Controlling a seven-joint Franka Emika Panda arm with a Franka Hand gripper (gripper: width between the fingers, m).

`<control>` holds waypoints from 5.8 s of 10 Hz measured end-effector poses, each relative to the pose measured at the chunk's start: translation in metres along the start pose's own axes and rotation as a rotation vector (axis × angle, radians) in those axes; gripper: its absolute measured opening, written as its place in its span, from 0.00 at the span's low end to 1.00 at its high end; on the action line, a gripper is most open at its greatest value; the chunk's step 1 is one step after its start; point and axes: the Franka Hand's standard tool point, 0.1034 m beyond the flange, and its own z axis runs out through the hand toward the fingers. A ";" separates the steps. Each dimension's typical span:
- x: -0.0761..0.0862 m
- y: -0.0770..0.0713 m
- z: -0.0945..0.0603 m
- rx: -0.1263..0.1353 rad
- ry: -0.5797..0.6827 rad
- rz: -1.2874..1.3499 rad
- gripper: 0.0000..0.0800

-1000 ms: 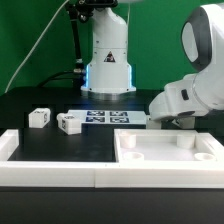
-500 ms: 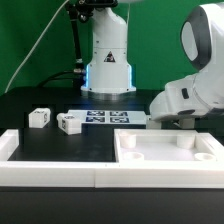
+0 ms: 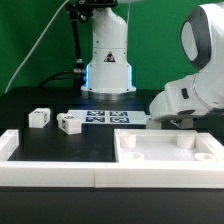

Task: Assemble one leg

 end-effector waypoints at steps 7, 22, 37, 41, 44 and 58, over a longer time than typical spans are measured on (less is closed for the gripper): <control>-0.060 0.012 -0.066 0.035 -0.034 -0.108 0.36; -0.051 0.040 -0.147 -0.070 1.007 -0.067 0.36; -0.022 0.068 -0.210 -0.132 1.417 -0.066 0.36; 0.016 0.091 -0.253 -0.162 1.516 -0.064 0.36; 0.016 0.090 -0.250 -0.156 1.504 -0.063 0.36; 0.066 0.080 -0.242 -0.136 1.490 -0.078 0.36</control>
Offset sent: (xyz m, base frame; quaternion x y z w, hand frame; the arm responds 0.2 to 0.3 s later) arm 0.0008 -0.0059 0.0843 0.0324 -0.0382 -0.0355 0.9981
